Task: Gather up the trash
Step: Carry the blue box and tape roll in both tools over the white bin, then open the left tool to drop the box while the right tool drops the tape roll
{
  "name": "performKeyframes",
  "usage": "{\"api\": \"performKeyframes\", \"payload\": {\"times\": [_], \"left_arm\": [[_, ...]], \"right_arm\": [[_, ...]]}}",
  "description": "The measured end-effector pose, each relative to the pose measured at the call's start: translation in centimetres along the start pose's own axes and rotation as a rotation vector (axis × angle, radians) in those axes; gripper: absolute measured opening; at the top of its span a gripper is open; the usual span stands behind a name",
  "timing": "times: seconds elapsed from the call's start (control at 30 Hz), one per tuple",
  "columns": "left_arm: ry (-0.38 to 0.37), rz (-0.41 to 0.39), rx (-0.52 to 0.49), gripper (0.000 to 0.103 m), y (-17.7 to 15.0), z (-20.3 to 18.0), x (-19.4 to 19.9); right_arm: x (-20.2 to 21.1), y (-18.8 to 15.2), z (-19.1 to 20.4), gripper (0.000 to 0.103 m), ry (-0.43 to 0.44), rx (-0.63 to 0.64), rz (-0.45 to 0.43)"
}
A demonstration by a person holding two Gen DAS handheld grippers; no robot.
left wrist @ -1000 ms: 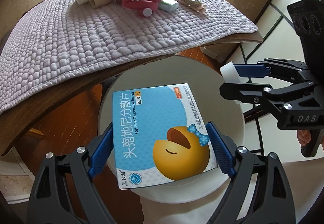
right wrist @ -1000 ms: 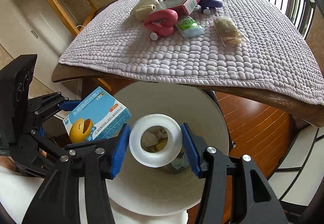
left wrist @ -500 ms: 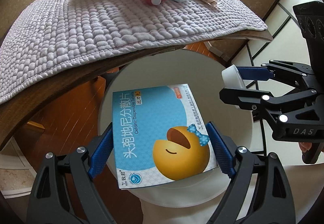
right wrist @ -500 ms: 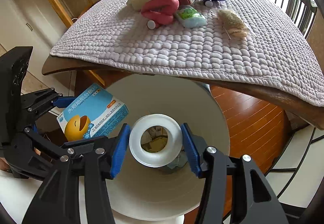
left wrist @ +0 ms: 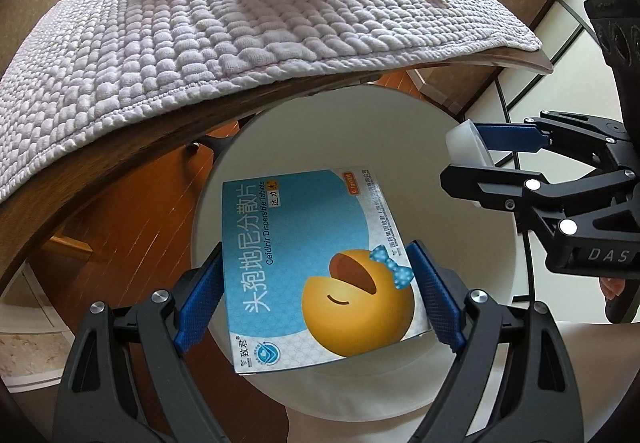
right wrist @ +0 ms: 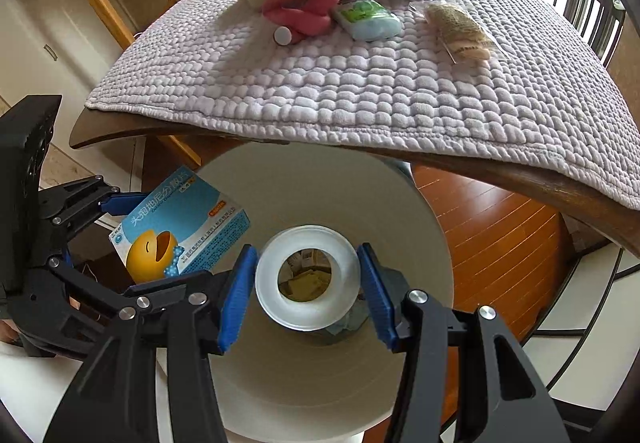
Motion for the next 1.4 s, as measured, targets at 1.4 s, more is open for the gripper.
{"api": "performKeyframes", "payload": {"times": [1.4], "left_arm": [[-0.08,-0.014,0.027,0.098,2.5,0.1,-2.4]], "right_arm": [[-0.6,-0.9,-1.2,0.085,-0.015,-0.061,-0.029]]}}
Point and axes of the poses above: each gripper's, at about its wrist camera, not at the fingertips, and x roughly against the way its jaws point, z to its left, y to its top, the point moved 6 cm from there along -x, roughly the way its jaws point, and after that the axes turned 9 degrees about z, right-handed, at the moved point
